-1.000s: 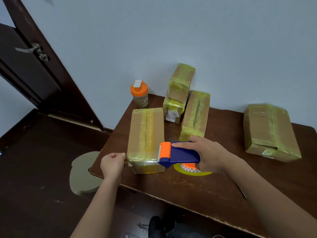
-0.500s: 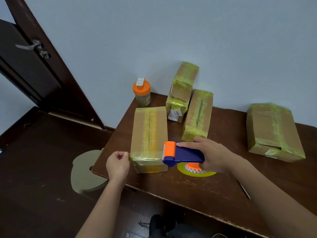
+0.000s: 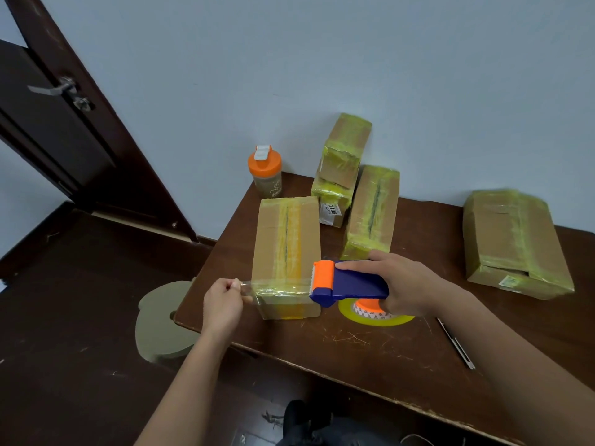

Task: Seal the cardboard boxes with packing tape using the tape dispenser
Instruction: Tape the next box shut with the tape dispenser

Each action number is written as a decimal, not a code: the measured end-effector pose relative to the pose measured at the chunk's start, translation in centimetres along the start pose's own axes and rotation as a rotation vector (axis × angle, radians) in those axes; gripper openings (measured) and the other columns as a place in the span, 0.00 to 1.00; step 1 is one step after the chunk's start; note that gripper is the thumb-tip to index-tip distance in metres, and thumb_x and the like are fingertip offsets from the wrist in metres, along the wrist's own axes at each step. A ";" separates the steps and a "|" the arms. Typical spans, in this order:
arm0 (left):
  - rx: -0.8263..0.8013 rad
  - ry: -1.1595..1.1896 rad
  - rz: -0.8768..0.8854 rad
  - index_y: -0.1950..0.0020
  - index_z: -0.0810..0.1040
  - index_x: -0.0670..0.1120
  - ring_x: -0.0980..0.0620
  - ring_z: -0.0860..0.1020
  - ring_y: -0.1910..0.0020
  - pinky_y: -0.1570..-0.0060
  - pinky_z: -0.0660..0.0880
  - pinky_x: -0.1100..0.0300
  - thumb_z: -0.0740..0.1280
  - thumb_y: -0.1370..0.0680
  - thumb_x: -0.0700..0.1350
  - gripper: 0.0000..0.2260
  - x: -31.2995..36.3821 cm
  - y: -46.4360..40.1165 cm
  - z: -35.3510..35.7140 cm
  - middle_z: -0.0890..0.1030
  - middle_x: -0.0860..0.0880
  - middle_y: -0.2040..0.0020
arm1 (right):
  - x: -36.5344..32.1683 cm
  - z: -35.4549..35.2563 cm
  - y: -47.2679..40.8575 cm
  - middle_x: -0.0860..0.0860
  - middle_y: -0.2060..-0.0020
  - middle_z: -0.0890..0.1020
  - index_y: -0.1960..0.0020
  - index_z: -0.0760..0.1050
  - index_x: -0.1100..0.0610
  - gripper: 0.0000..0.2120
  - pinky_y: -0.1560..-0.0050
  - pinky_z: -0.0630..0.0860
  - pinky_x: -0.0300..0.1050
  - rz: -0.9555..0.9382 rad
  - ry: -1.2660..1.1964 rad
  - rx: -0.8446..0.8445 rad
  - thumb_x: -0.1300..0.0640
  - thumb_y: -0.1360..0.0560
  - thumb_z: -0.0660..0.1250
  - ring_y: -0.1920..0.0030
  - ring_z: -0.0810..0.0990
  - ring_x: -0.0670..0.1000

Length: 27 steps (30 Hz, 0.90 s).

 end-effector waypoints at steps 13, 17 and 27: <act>-0.051 0.078 -0.083 0.44 0.76 0.38 0.54 0.73 0.67 0.67 0.68 0.60 0.56 0.17 0.43 0.12 -0.2 -0.6 -0.5 0.79 0.45 0.60 | -0.9 -1.8 -0.1 0.40 0.45 0.66 0.25 0.48 0.32 0.42 0.56 0.75 0.40 -0.049 0.038 0.058 0.54 0.27 0.71 0.49 0.70 0.45; -0.013 0.104 0.004 0.49 0.77 0.43 0.53 0.78 0.62 0.63 0.69 0.60 0.59 0.18 0.44 0.09 0.7 0.0 -0.5 0.82 0.46 0.60 | -0.5 -1.7 0.2 0.39 0.45 0.63 0.24 0.48 0.33 0.43 0.56 0.75 0.39 -0.017 0.078 0.039 0.53 0.27 0.71 0.47 0.68 0.45; 0.022 0.181 -0.102 0.52 0.79 0.41 0.53 0.77 0.65 0.60 0.71 0.59 0.62 0.19 0.40 0.08 -0.8 0.1 1.3 0.81 0.47 0.61 | 0.4 0.9 1.1 0.42 0.46 0.66 0.24 0.48 0.32 0.43 0.59 0.71 0.37 0.045 -0.051 0.002 0.56 0.27 0.71 0.50 0.70 0.45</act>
Point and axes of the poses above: each hand's wrist, its own y-axis away from the middle knuckle, its own z-axis out of the palm, x = y × z, the point moved 3 cm from there along -y, towards the middle knuckle
